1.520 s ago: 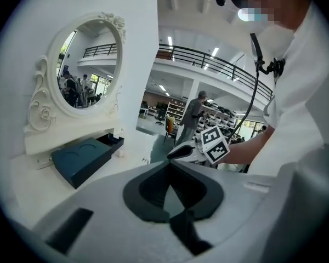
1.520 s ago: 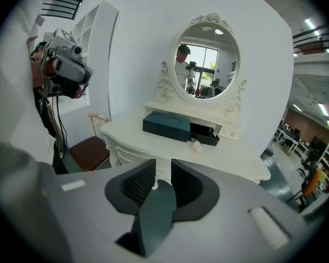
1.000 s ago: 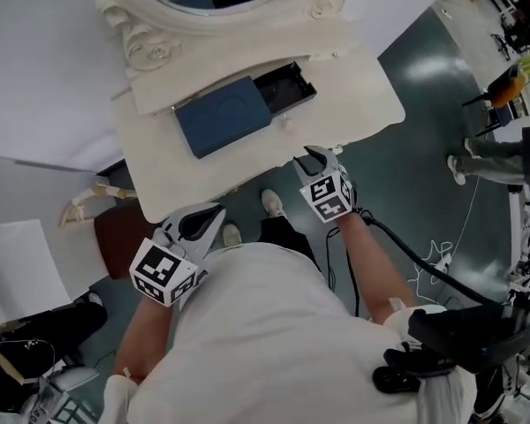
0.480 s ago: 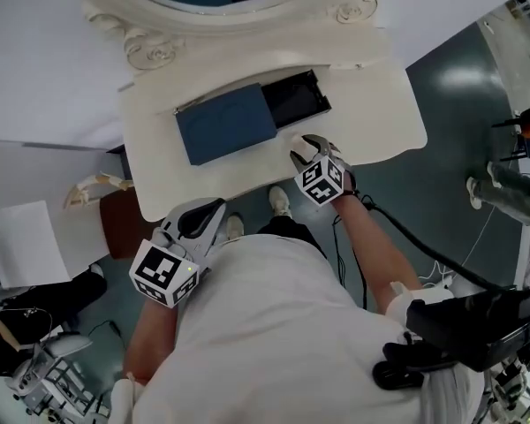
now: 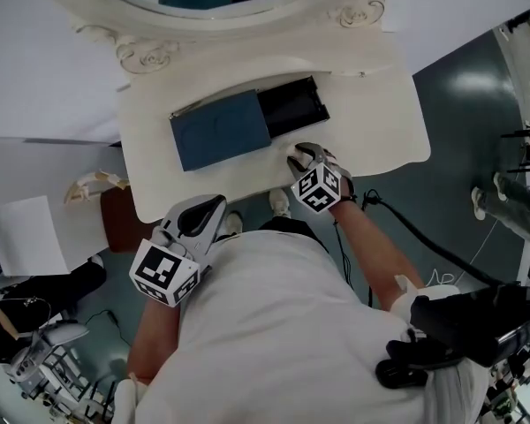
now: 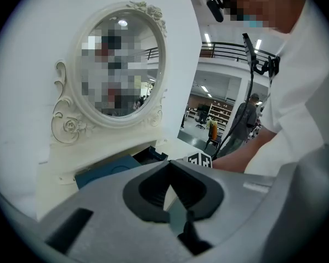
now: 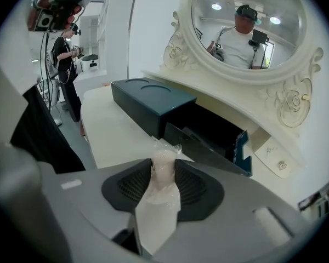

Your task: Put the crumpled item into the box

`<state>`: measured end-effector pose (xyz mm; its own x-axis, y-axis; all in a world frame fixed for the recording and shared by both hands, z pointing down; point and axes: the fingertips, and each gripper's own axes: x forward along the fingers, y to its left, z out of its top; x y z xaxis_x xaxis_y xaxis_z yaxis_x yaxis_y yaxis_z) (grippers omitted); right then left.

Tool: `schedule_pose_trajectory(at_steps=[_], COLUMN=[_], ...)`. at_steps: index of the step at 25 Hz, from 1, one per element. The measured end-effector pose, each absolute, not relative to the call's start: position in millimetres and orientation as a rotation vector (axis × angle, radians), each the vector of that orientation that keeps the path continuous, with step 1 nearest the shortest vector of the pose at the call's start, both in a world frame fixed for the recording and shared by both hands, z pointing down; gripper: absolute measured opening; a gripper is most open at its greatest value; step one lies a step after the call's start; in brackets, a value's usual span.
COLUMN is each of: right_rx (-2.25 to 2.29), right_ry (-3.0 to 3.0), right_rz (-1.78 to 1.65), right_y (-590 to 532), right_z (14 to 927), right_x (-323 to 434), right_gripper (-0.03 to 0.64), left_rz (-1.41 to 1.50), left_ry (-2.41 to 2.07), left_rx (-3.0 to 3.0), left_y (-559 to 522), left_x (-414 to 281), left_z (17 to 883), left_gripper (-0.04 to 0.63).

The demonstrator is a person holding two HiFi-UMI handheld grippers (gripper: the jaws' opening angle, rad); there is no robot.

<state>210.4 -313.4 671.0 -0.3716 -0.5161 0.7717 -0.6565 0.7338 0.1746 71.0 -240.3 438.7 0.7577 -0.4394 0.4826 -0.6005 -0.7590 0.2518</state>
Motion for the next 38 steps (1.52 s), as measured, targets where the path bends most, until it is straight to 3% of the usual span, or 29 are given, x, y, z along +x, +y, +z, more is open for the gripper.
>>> schedule_pose_trajectory(at_steps=[16, 38], right_rx=[0.835, 0.675], right_ry=[-2.153, -1.978], right_rz=[0.145, 0.138], right_y=[-352, -451], right_z=[591, 669], right_x=[235, 227], right_gripper=[0.132, 0.138], left_rz=[0.535, 0.547], left_ry=[-0.818, -1.097], left_rx=[2.578, 2.414], left_y=[-258, -268], left_x=[109, 67], left_z=[433, 432], left_gripper=[0.003, 0.003])
